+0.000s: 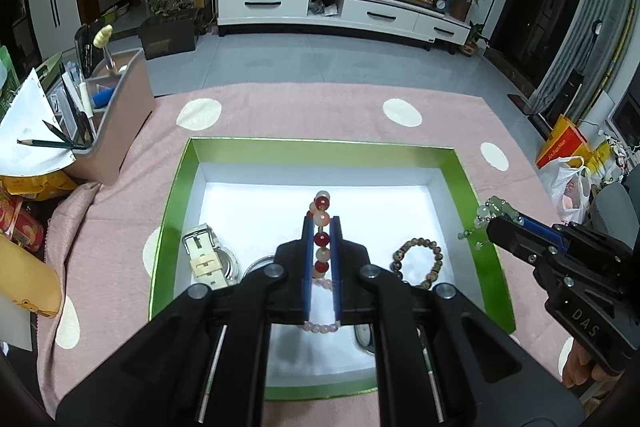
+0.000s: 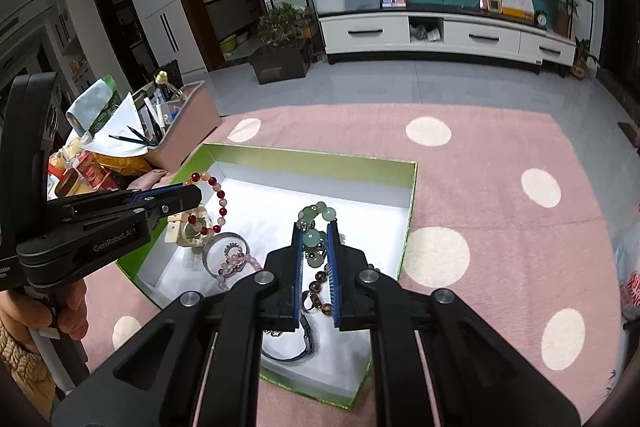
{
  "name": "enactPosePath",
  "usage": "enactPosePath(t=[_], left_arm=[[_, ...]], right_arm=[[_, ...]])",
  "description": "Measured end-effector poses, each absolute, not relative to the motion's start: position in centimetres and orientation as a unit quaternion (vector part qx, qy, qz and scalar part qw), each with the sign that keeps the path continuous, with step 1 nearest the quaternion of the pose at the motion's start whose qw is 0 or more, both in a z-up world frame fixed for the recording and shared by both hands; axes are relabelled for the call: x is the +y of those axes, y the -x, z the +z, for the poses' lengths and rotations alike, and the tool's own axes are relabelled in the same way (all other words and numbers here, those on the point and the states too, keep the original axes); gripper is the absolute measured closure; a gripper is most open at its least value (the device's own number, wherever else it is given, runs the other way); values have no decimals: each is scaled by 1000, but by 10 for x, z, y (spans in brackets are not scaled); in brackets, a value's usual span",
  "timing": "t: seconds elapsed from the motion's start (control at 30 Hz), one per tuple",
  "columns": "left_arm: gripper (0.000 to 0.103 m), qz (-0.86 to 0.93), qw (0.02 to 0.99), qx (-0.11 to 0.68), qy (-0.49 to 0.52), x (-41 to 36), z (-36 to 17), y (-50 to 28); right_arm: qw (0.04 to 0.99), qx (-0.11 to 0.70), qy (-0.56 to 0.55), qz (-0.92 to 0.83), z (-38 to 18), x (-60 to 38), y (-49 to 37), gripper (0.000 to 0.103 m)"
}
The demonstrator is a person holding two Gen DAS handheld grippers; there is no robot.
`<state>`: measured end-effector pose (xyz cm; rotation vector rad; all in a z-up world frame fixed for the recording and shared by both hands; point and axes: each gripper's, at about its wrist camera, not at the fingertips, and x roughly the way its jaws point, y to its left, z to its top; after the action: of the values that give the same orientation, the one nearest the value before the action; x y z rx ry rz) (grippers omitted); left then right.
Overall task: Organize jewelry
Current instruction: 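Carry the red bracelet and jade charm over the green box with both tools, then lower both items into the box and open both tools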
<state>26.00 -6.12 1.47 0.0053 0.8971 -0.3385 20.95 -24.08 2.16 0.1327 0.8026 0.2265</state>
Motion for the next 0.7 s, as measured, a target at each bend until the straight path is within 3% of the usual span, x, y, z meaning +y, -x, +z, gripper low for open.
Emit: enactPosePath(t=[0.7], left_arm=[[96, -139, 874, 465, -24, -72, -23, -287]], right_arm=[[900, 421, -55, 102, -10, -229, -241, 92]])
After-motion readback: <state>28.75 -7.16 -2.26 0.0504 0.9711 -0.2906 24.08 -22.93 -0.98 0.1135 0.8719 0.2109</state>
